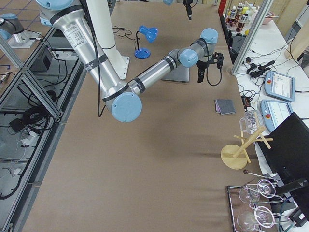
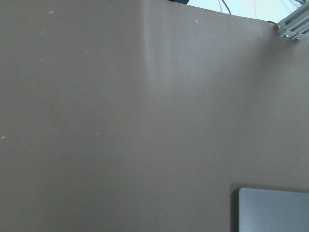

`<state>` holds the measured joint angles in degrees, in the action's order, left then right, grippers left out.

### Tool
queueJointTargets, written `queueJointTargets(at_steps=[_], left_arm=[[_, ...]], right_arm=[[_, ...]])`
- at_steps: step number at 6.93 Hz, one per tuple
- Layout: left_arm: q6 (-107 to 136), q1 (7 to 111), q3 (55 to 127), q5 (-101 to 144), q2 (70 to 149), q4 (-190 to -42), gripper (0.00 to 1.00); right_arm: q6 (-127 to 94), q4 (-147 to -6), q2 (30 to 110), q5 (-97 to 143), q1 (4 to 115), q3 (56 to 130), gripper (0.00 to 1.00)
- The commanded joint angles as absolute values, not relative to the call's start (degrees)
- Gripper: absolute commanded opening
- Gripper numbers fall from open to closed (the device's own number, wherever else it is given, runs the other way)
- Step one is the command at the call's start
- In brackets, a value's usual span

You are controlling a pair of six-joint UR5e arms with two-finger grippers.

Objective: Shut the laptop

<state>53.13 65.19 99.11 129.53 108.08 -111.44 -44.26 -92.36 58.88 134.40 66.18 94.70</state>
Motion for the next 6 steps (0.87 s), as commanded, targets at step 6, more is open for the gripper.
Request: queueJointTargets(at_steps=[6], left_arm=[[20.3, 83.3, 96.4, 134.4, 86.8, -108.6, 0.98]], right_arm=[[8.2, -108.6, 79.4, 133.8, 86.7, 95.8, 1.0]])
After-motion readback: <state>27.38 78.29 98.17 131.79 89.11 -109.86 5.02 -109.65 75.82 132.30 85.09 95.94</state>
